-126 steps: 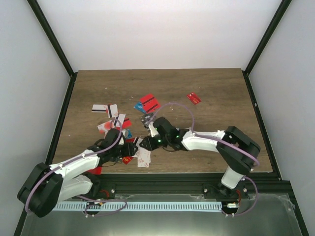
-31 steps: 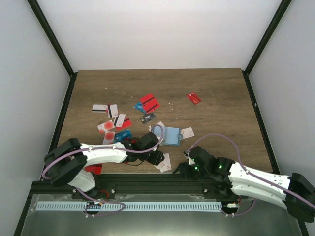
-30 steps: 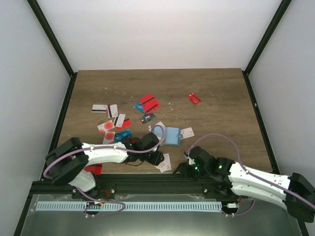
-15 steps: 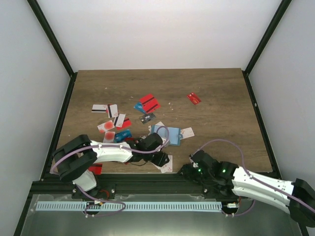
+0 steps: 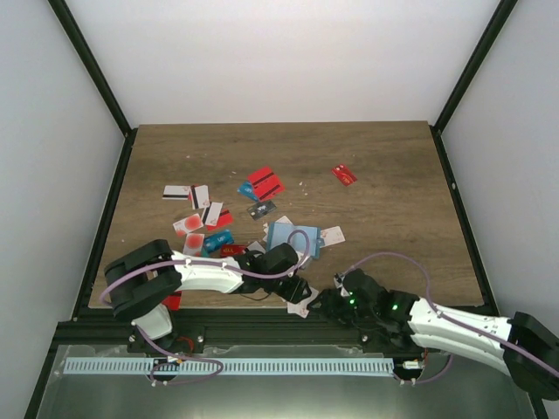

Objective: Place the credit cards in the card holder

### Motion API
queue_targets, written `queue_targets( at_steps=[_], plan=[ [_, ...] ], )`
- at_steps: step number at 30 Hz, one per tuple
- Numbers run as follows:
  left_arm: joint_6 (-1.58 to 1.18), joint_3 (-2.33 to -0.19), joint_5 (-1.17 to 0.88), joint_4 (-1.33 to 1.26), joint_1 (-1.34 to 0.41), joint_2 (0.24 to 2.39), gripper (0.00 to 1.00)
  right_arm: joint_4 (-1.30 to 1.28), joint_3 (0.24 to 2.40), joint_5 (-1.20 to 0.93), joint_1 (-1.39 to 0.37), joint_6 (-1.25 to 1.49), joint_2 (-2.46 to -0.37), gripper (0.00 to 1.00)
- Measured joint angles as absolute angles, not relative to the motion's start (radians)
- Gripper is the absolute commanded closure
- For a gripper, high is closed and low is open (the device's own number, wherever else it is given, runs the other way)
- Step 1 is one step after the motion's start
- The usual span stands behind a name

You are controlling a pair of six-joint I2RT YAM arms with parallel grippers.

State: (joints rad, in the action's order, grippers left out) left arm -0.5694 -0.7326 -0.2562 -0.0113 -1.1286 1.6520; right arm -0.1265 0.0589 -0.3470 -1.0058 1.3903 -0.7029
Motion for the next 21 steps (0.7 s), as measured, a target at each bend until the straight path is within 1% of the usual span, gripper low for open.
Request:
queue_targets(
  at_steps=[6,13,21],
  plan=[
    [-0.602,-0.733,-0.25,0.004,-1.129,1.64,0.52,-0.011,0.041,-0.36,-1.006,1.409,-0.776,0.46],
    [-0.607,-0.713,-0.253,0.041,-1.129,1.513,0.52,0.055,0.03,-0.359,-1.011,1.424,-0.82,0.53],
    [-0.607,-0.646,-0.303,0.012,-1.131,1.563,0.52,0.148,0.024,-0.363,-1.012,1.435,-0.905,0.59]
  ],
)
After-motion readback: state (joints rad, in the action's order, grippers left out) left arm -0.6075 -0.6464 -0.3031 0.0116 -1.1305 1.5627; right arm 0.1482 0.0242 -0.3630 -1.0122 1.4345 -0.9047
